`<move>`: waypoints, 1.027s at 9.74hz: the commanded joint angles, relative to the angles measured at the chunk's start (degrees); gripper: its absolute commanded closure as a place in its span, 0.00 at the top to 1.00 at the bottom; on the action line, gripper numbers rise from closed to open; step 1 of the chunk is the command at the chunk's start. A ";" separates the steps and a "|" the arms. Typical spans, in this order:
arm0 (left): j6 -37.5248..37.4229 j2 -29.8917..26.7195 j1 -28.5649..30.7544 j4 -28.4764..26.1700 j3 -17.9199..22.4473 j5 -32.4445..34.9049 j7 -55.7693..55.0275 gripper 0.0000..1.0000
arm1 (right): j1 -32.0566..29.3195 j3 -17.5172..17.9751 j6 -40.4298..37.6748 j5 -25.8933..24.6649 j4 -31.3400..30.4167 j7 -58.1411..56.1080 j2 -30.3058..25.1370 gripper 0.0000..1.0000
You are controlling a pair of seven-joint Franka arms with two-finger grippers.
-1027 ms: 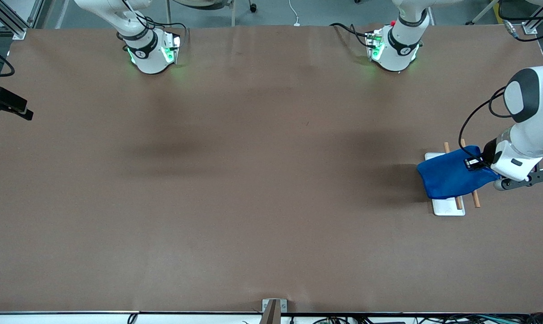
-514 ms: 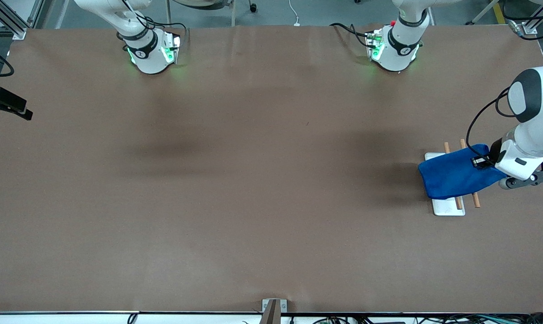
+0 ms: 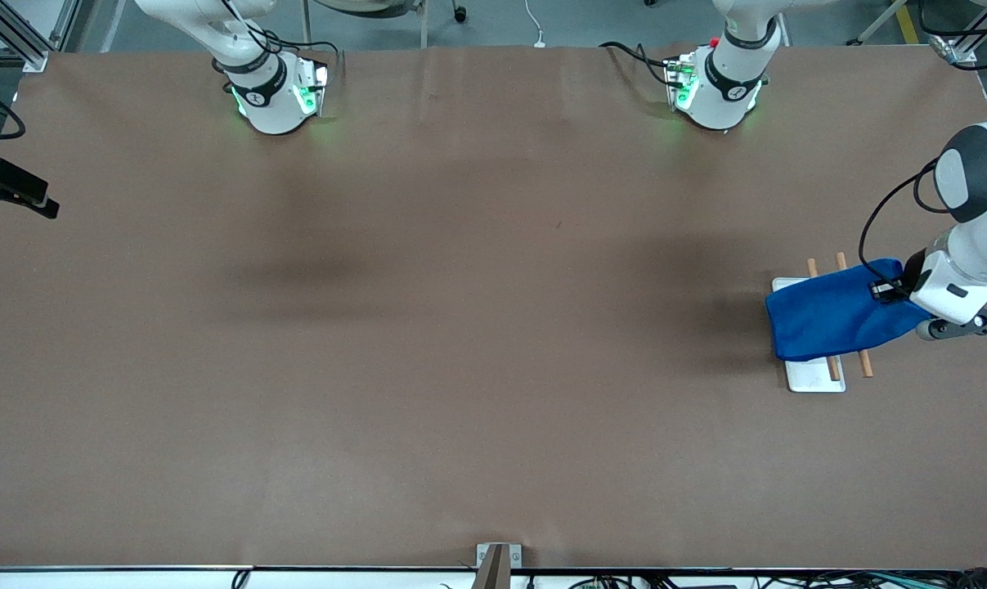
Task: Right arm passes towel to left arm to hang
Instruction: 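Lower the towel over the wooden dowels with the left gripper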
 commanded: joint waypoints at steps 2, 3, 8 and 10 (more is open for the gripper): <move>0.56 1.99 0.63 -1.29 1.39 0.90 2.08 0.02 | -0.32 0.12 0.19 -0.33 -1.18 -0.70 -1.13 1.00; 0.56 2.52 0.72 -1.11 1.83 0.90 2.09 0.02 | -0.32 0.12 0.10 -0.33 -1.18 -0.70 -1.13 1.00; 1.35 4.37 1.68 -0.14 3.33 1.25 4.81 0.03 | -0.49 0.04 -0.07 -0.33 -1.18 -0.70 -1.13 1.00; 2.14 4.81 1.77 -0.06 3.50 1.25 5.59 0.04 | -0.58 -0.05 -0.07 -0.33 -1.18 -1.05 -1.13 1.00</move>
